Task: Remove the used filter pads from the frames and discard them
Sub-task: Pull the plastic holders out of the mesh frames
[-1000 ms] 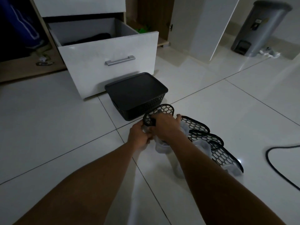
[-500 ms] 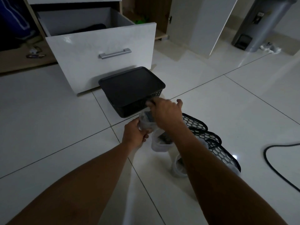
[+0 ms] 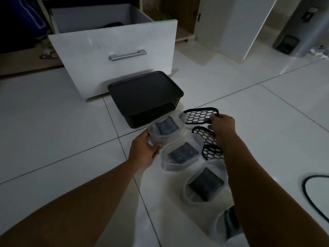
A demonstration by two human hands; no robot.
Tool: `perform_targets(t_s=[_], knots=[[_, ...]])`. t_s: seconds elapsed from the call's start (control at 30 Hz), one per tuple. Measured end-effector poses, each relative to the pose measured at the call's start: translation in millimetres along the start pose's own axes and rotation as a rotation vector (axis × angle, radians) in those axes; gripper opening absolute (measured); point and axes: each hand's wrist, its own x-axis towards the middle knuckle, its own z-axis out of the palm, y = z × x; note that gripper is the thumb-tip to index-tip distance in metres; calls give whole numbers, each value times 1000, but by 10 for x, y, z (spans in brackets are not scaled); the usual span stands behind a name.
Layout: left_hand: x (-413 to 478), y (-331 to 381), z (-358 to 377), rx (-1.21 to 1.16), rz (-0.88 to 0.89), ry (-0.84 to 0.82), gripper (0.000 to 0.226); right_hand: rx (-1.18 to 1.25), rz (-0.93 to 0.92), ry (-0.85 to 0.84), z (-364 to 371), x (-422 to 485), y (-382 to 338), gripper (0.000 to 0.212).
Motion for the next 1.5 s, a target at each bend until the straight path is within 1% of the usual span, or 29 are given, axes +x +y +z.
perform_targets(t_s=[0.1,0.2,0.27,0.33,0.4,0.47,0.53,0.67,0.77,0.83,0.9,0.93,1.0,1.03,1.07,1.1,1.13,1.23,1.3,1.37,1.5], knots=[[-70,27,36,34,12,1,51,-86,68,-34,-15,158,136,13],[-198,104,47,-36,-65,13,60,-234,111,-144,-60,192,214,22],[-250,105,64,8,-64,56,68,-302,114,-204,-135,202,179,16],[-258,75,80,87,-44,70,71,-324,127,-233,-205,227,188,17],[-241,123,80,92,-54,90,72,-361,135,-239,-228,255,215,16],[-170,73,55,35,-93,102,71,-405,110,-213,-210,277,248,13],[-109,-34,30,8,-97,109,71,-447,105,-164,-239,289,292,19],[18,-180,-6,-19,-125,56,75,-515,88,-143,-393,171,315,24],[65,-139,-50,-69,-156,31,77,-624,9,-73,-431,27,106,26],[41,-130,-44,-25,-144,41,78,-723,-27,-59,-364,-117,-99,24],[39,-108,-78,25,-115,40,76,-804,-115,-58,-173,-326,-339,21],[47,-105,-125,24,-119,36,71,-865,-192,-63,-18,-433,-445,23],[68,-81,-226,-19,-142,58,50,-986,-341,-59,308,-679,-627,33],[92,-76,-294,-81,-170,97,41,-1019,-400,-74,481,-811,-695,34],[117,-78,-398,-146,-197,141,38,-1036,-448,-105,670,-924,-733,32],[140,-86,-479,-215,-211,178,41,-1046,-495,-145,849,-1036,-771,29],[163,-92,-550,-220,-204,204,46,-1050,-546,-186,1017,-1135,-798,27],[231,-29,-727,-47,-98,226,65,-1070,-645,-295,1498,-1400,-831,30],[319,-8,-831,-20,-42,208,69,-1121,-649,-333,1780,-1517,-784,32],[363,-2,-889,-54,-21,183,66,-1177,-642,-300,1925,-1572,-674,34],[443,-40,-979,-69,13,167,64,-1252,-680,-135,2100,-1585,-519,35]])
